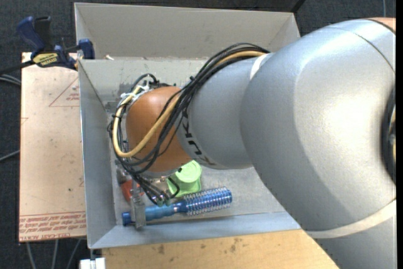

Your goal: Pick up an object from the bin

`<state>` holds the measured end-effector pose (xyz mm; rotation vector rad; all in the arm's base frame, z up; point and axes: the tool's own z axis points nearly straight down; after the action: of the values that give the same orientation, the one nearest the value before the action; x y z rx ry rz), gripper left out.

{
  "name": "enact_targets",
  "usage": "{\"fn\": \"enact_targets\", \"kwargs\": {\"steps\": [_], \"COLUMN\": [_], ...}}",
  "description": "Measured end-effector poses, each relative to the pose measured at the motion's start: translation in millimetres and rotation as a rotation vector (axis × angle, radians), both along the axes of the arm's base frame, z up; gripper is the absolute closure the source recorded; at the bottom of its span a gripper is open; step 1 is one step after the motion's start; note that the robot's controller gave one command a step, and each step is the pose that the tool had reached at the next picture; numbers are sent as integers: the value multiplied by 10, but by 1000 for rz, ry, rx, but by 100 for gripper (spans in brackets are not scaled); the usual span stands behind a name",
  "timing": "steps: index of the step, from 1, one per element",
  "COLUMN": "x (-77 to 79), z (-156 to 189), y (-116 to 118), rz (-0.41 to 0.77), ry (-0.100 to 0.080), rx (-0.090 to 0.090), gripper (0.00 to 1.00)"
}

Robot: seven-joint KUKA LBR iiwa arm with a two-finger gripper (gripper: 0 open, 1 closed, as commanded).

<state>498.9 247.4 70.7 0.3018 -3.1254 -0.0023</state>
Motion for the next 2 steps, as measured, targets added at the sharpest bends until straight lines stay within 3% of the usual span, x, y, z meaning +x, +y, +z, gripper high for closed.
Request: {"fn": "enact_targets", "kwargs": {"steps": [1, 2], "x": [25, 429], "z": [21, -6], "y": [-1, -224], "rz": [-2, -24], "ry": [-6, -7], "rx": [3, 0], "gripper": [100, 100]}}
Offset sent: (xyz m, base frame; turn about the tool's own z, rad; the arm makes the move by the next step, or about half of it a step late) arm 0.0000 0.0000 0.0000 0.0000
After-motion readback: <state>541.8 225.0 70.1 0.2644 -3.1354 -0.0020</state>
